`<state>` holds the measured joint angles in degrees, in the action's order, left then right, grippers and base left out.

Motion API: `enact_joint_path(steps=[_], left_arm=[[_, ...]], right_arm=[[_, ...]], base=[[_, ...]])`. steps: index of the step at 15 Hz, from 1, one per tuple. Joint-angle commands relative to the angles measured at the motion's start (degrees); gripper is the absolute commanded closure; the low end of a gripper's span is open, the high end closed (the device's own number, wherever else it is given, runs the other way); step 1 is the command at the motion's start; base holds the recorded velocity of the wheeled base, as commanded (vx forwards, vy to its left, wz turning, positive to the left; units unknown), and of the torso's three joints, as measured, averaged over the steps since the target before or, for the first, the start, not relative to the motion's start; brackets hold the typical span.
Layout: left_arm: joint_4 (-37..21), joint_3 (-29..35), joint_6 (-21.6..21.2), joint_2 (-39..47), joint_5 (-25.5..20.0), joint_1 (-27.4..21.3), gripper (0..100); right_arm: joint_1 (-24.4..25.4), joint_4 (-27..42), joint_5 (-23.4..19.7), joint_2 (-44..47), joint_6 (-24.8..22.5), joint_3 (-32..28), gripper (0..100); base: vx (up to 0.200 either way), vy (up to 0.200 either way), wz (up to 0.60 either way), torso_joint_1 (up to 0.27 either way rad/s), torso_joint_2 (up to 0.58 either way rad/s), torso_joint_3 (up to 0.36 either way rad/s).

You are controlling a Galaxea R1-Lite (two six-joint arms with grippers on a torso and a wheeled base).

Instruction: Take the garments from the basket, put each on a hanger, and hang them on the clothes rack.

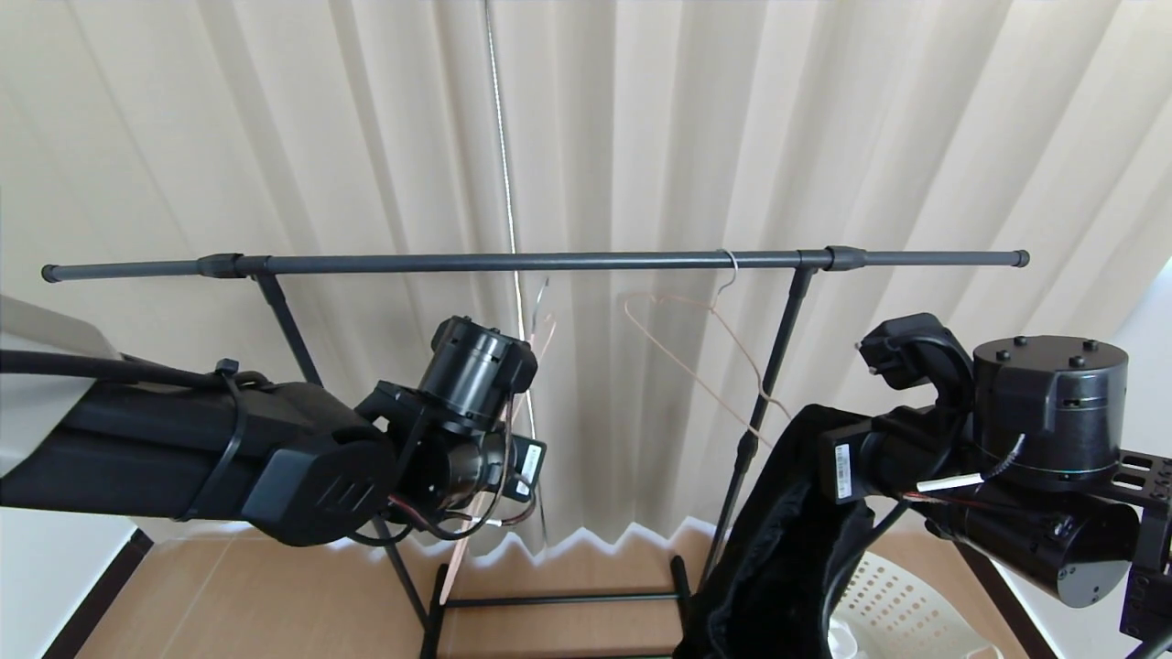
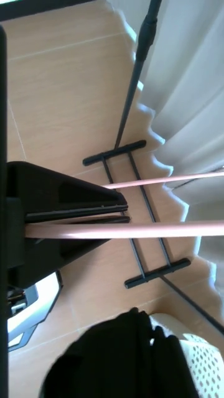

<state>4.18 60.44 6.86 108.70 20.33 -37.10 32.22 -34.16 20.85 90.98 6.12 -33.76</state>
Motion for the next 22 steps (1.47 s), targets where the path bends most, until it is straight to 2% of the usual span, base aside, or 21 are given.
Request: enact_joint_path(steps=[1,3,10,11,13,16,17,18,19,22], left_arm=[[0.7,-2.4,-0.1,-2.4,-1.6,0.0,100],[5.6,-7.9,-2.4,-5.6,-6.1,0.2,100],[25.2,-25.1,-10.1,-11.7,-16.2,2.4,100],[32.6,-30.1,-12.8,-13.3,-21.3,4.1,100],[39.1,-36.6,-20.1,-14.7,-24.2,6.9,100],[42.9,-43.0,-22.3,-17.2,-30.5,7.0,100],[43.1,-44.9,-24.4,-18.3,-32.8,7.0,100],[43.1,-45.2,-25.0,-18.4,-33.0,7.0,100],[43.3,-46.5,-27.3,-19.2,-33.5,6.8,100],[43.4,-48.1,-29.2,-21.0,-38.6,4.8,100]], right_arm=[[0.0,0.0,0.0,0.1,0.0,-0.1,100],[0.0,0.0,0.0,0.1,0.0,-0.1,100],[0.0,0.0,0.2,-0.6,-0.1,0.1,100],[0.0,0.0,1.3,-0.7,-0.4,-0.7,100],[-0.4,0.0,3.6,-0.4,-6.7,-3.5,100],[-0.9,0.1,9.7,0.6,-15.8,-8.3,100],[-1.1,0.1,12.3,1.9,-18.3,-10.7,100],[-1.2,0.1,12.9,2.3,-18.7,-11.2,100],[-1.7,0.0,15.6,3.9,-19.6,-13.2,100],[-1.7,0.0,19.7,7.4,-20.2,-16.5,100]], base=[[0.0,0.0,0.0,0.0,0.0,0.0],[0.0,0.0,0.0,0.0,0.0,0.0],[0.0,0.0,0.0,0.0,0.0,0.0],[0.0,0.0,0.0,0.0,0.0,0.0],[0.0,0.0,0.0,0.0,0.0,0.0],[0.0,0.0,0.0,0.0,0.0,0.0],[0.0,0.0,0.0,0.0,0.0,0.0],[0.0,0.0,0.0,0.0,0.0,0.0],[0.0,0.0,0.0,0.0,0.0,0.0],[0.0,0.0,0.0,0.0,0.0,0.0]])
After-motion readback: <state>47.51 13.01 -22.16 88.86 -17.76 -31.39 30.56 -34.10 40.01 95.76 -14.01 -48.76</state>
